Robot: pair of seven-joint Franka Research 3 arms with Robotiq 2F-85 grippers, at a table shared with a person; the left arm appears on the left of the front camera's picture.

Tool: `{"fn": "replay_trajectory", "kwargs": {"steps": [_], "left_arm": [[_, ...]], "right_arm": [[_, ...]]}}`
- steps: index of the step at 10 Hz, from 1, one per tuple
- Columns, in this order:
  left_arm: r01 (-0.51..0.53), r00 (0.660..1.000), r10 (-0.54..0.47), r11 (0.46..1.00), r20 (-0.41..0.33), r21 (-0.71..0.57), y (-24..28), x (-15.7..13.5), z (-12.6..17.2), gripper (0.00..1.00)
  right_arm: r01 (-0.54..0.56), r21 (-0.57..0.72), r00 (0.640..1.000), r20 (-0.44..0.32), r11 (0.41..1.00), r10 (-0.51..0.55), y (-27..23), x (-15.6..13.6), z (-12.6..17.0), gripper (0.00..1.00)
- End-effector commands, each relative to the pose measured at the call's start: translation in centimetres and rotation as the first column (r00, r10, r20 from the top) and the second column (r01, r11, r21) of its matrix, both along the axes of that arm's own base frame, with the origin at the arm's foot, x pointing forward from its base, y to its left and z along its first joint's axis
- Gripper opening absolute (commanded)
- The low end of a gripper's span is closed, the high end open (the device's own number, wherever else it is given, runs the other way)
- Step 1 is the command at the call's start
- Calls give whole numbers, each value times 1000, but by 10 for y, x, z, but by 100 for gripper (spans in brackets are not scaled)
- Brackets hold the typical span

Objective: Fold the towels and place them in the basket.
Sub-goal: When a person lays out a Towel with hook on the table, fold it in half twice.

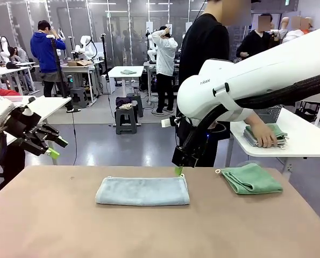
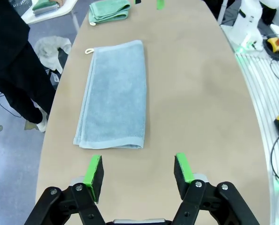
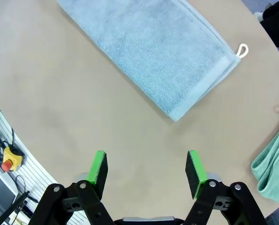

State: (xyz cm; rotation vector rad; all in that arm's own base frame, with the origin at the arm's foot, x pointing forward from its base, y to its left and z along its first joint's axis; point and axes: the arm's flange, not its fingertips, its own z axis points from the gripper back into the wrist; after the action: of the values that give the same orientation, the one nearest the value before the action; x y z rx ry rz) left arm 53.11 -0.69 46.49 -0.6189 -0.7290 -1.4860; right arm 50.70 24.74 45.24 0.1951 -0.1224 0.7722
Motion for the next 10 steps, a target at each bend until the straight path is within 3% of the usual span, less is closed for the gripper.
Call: {"fn": "replay_trajectory", "kwargs": {"steps": [1, 2, 3, 4, 5, 6, 8, 10], "left_arm": [[15, 1000, -15, 999, -2, -28, 2, 4, 2, 76], [0, 1000, 0, 1000, 0, 0, 0, 0, 0, 76], [0, 1000, 0, 1000, 0, 0, 0, 0, 0, 76], [0, 1000, 0, 1000, 0, 0, 0, 0, 0, 76], [0, 1000, 0, 1000, 0, 0, 0, 0, 0, 76], [0, 1000, 0, 1000, 0, 0, 0, 0, 0, 76], [0, 1000, 0, 1000, 0, 0, 0, 0, 0, 76], [0, 1000, 0, 1000, 0, 0, 0, 0, 0, 76]], "right_arm": [[0, 0, 1000, 0, 1000, 0, 0, 0, 0, 84], [-6, 27, 1000, -9, 1000, 7, 1, -2, 0, 84], [61, 64, 998, -17, 996, -60, 0, -3, -1, 84], [201, 64, 979, -33, 977, -199, 0, -5, -4, 84], [395, 63, 918, -34, 916, -394, 1, -12, -6, 84], [524, 61, 852, -27, 849, -523, 3, -17, -9, 84], [692, 66, 721, -35, 719, -692, 5, -20, -14, 84], [781, 53, 625, -63, 622, -778, 7, -21, -17, 84]]}}
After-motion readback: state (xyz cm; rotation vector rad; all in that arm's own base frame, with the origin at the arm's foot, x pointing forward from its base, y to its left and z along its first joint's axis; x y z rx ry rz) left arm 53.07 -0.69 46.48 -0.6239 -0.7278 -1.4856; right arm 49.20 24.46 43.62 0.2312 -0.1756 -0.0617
